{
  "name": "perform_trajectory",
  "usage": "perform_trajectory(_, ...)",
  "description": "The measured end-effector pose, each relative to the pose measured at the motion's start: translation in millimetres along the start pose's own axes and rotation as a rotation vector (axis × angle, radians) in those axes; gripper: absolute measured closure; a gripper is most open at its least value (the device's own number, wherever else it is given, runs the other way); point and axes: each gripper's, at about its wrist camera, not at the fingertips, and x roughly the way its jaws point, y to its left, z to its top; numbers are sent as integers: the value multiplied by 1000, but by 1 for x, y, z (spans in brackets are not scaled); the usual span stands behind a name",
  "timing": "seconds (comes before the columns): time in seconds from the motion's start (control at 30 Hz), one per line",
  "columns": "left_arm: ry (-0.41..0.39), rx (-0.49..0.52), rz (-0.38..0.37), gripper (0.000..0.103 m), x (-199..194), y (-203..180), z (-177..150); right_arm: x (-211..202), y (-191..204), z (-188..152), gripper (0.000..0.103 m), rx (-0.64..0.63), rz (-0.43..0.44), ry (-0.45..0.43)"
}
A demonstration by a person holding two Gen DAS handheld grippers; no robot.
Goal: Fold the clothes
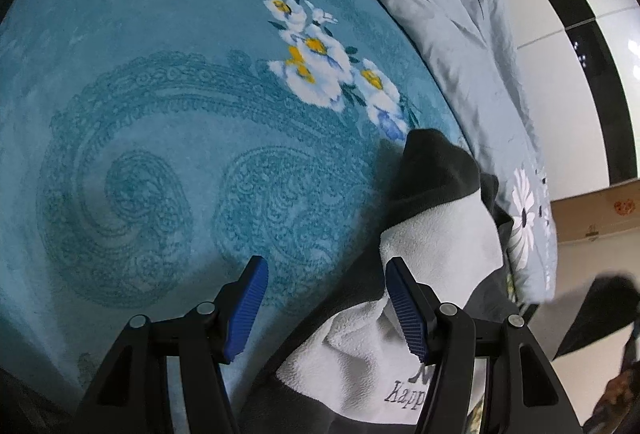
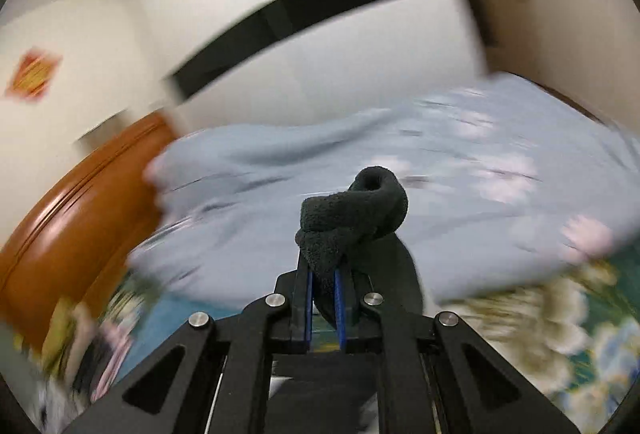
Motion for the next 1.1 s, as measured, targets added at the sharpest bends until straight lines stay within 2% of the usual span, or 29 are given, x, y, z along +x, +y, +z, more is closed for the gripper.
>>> perform_trajectory(0.07, -5, -19, -12, 38, -3, 4, 1, 22, 62, -22, 94, -96, 83, 49)
perform_trajectory(0.13, -12, -39, -27, 38, -5, 9, 3, 49, 114, -59, 94, -178, 153, 151)
perform_trajectory(0.23, -24, -79, -60, 38, -9, 17, 5, 89, 173, -128, 94, -295, 199, 304)
perform_trajectory(0.33, -33, -118, -99, 38, -11, 24, 6, 114, 198, -185, 94, -394, 174, 412)
perform_trajectory(0.4, -33, -138, -122, 38, -11, 27, 7, 121, 210, -218, 94, -484, 150, 446)
perform_trajectory(0.5, -16, -160, -152, 38, -7, 29, 7, 130, 211, -251, 93, -563, 112, 501)
perform_trajectory(0.53, -12, -158, -158, 38, -7, 28, 7, 132, 210, -258, 90, -579, 107, 515)
perform_trajectory(0.6, -2, -153, -176, 38, -6, 26, 7, 133, 211, -261, 86, -609, 101, 532)
perform_trajectory(0.63, 4, -149, -187, 38, -5, 25, 7, 133, 210, -262, 72, -615, 108, 541)
perform_trajectory(0.67, 10, -145, -198, 38, -4, 24, 7, 131, 209, -259, 53, -604, 137, 551)
perform_trajectory(0.7, 16, -140, -210, 38, -4, 23, 7, 130, 208, -256, 48, -592, 166, 562)
perform_trajectory(0.83, 45, -93, -275, 38, -1, 11, 4, 116, 193, -236, 45, -563, 220, 553)
perform_trajectory(0.93, 66, -7, -341, 37, -1, -11, -3, 113, 157, -218, 45, -493, 117, 552)
perform_trajectory(1.0, 87, 90, -346, 35, -1, -35, -5, 111, 133, -206, 45, -441, 49, 553)
perform_trajectory(1.1, 103, 191, -278, 34, 14, -62, -9, 113, 91, -199, 45, -325, -46, 585)
